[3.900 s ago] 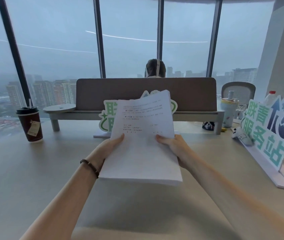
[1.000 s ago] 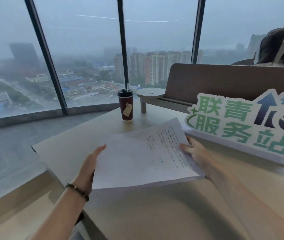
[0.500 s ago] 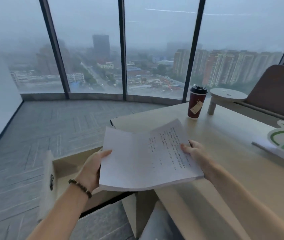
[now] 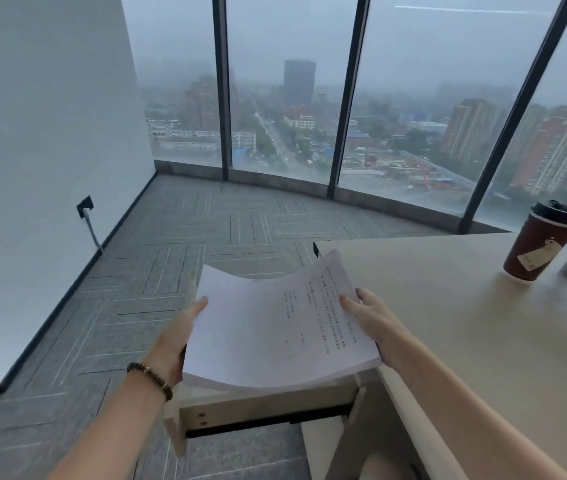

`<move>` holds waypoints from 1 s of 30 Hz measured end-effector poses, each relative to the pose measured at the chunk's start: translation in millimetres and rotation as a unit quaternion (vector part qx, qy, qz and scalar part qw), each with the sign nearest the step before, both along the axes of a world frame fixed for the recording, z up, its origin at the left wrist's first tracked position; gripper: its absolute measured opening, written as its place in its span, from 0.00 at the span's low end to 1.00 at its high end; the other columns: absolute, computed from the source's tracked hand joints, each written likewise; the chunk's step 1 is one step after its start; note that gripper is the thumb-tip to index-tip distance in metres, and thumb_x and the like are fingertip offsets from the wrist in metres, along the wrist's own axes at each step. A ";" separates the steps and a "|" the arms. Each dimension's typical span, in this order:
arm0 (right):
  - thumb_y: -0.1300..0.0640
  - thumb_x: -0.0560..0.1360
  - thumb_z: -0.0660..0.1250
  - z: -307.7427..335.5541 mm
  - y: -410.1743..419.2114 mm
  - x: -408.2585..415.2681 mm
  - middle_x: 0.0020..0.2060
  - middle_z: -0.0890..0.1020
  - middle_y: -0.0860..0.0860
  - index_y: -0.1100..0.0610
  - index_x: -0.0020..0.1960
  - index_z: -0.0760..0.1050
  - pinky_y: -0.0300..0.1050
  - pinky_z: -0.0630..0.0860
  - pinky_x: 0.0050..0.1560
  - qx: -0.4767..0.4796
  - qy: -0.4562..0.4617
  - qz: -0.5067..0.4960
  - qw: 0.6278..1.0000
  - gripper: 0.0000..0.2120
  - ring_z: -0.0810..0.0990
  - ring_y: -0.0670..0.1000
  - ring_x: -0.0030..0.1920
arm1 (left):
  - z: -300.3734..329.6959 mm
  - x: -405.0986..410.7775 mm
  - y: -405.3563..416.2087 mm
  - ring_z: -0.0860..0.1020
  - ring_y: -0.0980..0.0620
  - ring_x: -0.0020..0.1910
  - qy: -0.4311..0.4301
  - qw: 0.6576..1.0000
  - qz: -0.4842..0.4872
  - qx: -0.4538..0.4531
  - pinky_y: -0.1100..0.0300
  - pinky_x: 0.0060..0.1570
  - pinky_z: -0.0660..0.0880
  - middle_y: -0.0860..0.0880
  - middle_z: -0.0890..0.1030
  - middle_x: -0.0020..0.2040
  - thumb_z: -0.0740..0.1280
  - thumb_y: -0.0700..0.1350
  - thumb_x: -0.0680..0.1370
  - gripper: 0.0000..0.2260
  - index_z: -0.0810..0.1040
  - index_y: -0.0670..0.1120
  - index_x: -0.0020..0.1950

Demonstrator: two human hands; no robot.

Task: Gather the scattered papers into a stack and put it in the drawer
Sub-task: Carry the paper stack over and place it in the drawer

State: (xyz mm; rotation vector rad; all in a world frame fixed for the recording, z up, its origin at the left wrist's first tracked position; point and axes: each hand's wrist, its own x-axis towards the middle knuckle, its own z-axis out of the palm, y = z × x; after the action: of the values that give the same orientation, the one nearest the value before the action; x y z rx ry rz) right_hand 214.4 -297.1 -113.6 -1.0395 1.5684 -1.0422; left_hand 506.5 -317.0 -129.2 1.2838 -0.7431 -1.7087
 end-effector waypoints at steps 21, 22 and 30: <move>0.60 0.82 0.60 -104.4 -101.9 47.6 0.48 0.81 0.57 0.57 0.54 0.72 0.55 0.81 0.48 0.190 0.095 -0.064 0.975 0.03 0.83 0.56 0.47 | -83.8 27.3 -76.8 0.83 0.45 0.48 -0.094 0.995 0.034 0.024 0.52 0.49 0.79 0.45 0.84 0.51 0.56 0.46 0.85 0.12 0.78 0.46 0.55; 0.60 0.82 0.59 -107.6 -104.3 47.8 0.48 0.81 0.57 0.57 0.53 0.71 0.56 0.81 0.50 0.194 0.097 -0.067 0.974 0.03 0.83 0.56 0.47 | -84.1 25.9 -79.5 0.83 0.46 0.47 -0.103 0.994 0.031 0.023 0.54 0.46 0.78 0.46 0.84 0.49 0.57 0.46 0.85 0.11 0.78 0.46 0.55; 0.58 0.82 0.60 -126.4 -118.2 50.3 0.47 0.81 0.56 0.57 0.53 0.72 0.50 0.80 0.42 0.195 0.102 -0.070 0.973 0.03 0.83 0.56 0.45 | -102.3 16.4 -97.7 0.82 0.39 0.52 -0.144 0.988 0.027 0.056 0.42 0.55 0.79 0.39 0.83 0.54 0.65 0.46 0.81 0.11 0.75 0.41 0.58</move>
State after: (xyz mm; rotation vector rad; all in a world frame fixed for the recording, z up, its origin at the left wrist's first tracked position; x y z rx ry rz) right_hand 264.6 -415.3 -240.0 -0.7914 1.9427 -0.6913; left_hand 522.9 -414.8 -231.4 1.6364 -0.7786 -1.5579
